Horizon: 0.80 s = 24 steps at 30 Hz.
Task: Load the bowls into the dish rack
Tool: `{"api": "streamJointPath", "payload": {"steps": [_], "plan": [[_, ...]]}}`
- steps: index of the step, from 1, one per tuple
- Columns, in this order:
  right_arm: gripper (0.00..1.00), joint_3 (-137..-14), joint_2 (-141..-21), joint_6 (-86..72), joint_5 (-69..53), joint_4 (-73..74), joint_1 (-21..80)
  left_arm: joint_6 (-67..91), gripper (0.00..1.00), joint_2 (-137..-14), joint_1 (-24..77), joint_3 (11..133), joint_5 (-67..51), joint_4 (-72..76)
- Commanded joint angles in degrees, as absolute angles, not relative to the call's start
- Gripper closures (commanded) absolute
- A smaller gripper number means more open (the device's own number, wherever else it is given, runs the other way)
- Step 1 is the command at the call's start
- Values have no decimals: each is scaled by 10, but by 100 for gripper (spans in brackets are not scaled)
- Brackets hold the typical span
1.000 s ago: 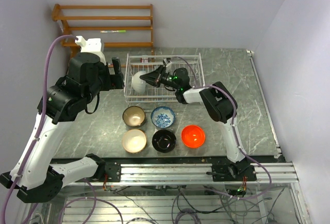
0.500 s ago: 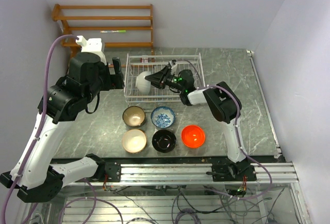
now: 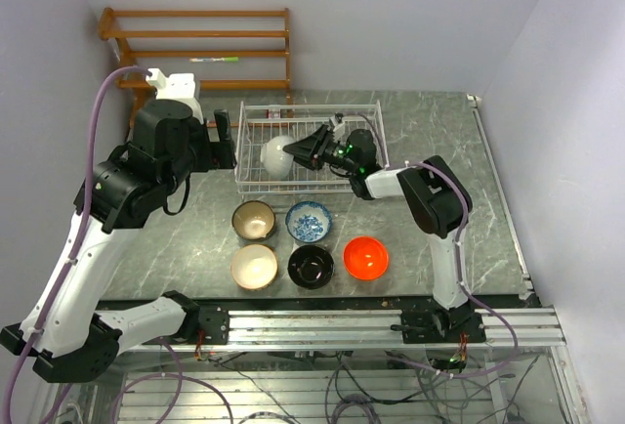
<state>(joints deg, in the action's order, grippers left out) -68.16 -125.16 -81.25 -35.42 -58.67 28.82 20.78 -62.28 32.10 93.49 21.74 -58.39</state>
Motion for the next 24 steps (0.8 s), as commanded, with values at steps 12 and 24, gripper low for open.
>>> {"api": "streamJointPath", "payload": {"steps": [12,24], "plan": [[58,-634,-1130,-696,-316,-425,246,205,0,-614,324,916,207,-556],[57,-746,-1107,-561,-271,-180,262,198,1,-610,324,921,210,-563]]}}
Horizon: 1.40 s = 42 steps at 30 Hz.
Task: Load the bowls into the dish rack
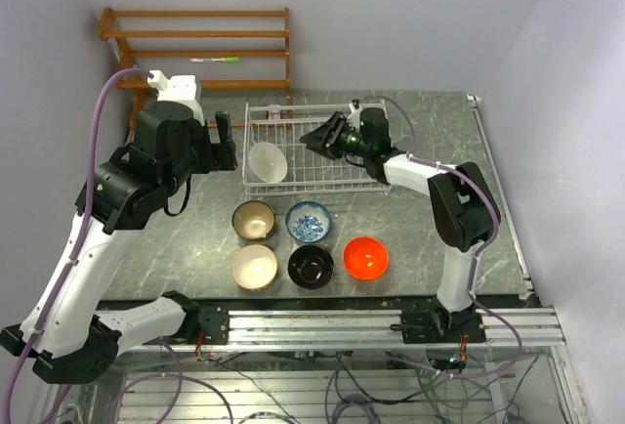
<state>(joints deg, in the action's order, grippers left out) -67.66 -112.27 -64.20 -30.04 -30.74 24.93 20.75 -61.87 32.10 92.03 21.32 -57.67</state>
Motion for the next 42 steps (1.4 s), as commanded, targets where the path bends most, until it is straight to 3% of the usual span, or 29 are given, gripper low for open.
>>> {"api": "streamJointPath", "payload": {"steps": [1,11,15,23,35,42], "plan": [[57,-780,-1107,-537,-265,-141,269,197,1,-610,324,922,212,-564],[50,-1083,-1185,-254,-175,263,405,193,1,-607,324,938,229,-578],[47,-1115,-1202,-159,-156,330,446,192,1,-604,324,940,241,-582],[47,-1136,-1232,-69,-135,378,465,190,1,-605,324,939,246,-583],[48,-1159,-1272,-50,-122,335,465,192,1,-609,324,933,248,-582],[55,-1183,-1304,-60,-141,311,467,189,1,-612,324,933,255,-584]]}}
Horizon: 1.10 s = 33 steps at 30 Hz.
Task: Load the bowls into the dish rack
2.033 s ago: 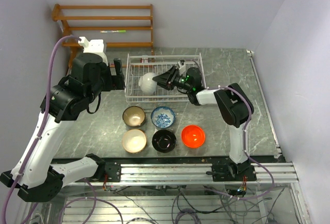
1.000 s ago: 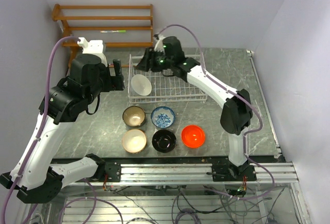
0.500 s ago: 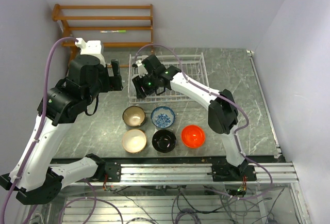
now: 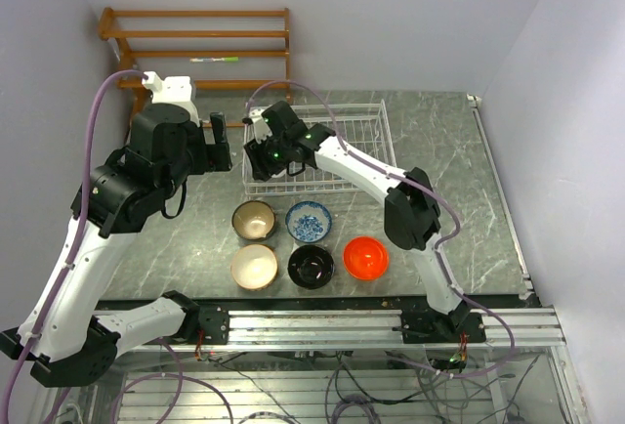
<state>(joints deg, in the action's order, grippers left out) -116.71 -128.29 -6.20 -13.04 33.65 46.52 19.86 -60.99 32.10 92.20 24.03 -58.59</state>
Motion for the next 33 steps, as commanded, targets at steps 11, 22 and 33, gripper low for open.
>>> {"api": "streamJointPath", "payload": {"steps": [11,22,33], "plan": [[96,-1136,-1257,-91,-122,237,461,181,1,-619,324,945,273,-585],[100,-955,-1160,-372,-396,-98,336,174,1,-639,324,969,274,-585],[99,-913,-1266,-771,-500,-527,305,177,1,-648,324,973,272,-578]]}}
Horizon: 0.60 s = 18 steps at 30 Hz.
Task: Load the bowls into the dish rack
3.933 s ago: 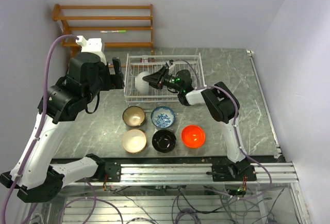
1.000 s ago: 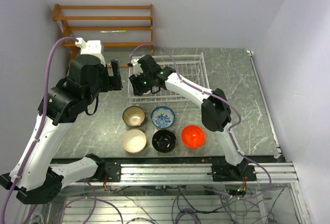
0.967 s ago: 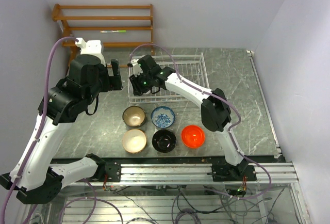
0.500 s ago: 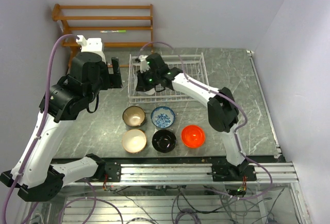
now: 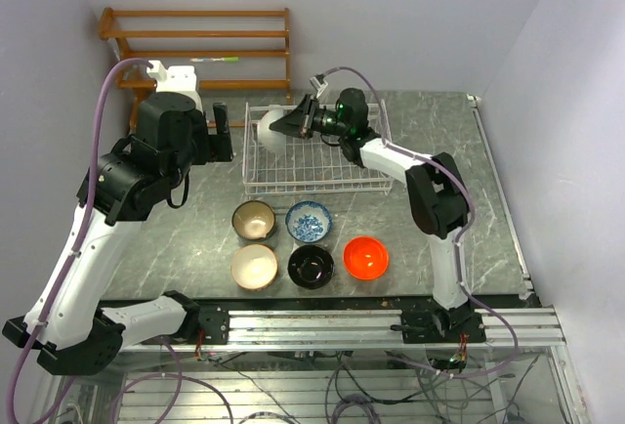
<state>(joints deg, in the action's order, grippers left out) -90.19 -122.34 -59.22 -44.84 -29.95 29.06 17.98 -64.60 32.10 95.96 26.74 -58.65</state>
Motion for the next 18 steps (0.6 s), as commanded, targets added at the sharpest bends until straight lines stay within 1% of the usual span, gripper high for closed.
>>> {"api": "streamJointPath", "payload": {"steps": [1,5,10,18], "plan": [[99,-920,-1280,-793,-497,-549,305,177,1,-648,324,972,272,-577],[99,-943,-1325,-854,-484,-603,308,176,1,-649,324,970,273,-577],[99,-918,-1359,-924,-452,-688,308,174,1,-647,324,970,276,-578],[97,-879,-1367,-923,-454,-673,303,170,1,-645,324,969,280,-583]]}}
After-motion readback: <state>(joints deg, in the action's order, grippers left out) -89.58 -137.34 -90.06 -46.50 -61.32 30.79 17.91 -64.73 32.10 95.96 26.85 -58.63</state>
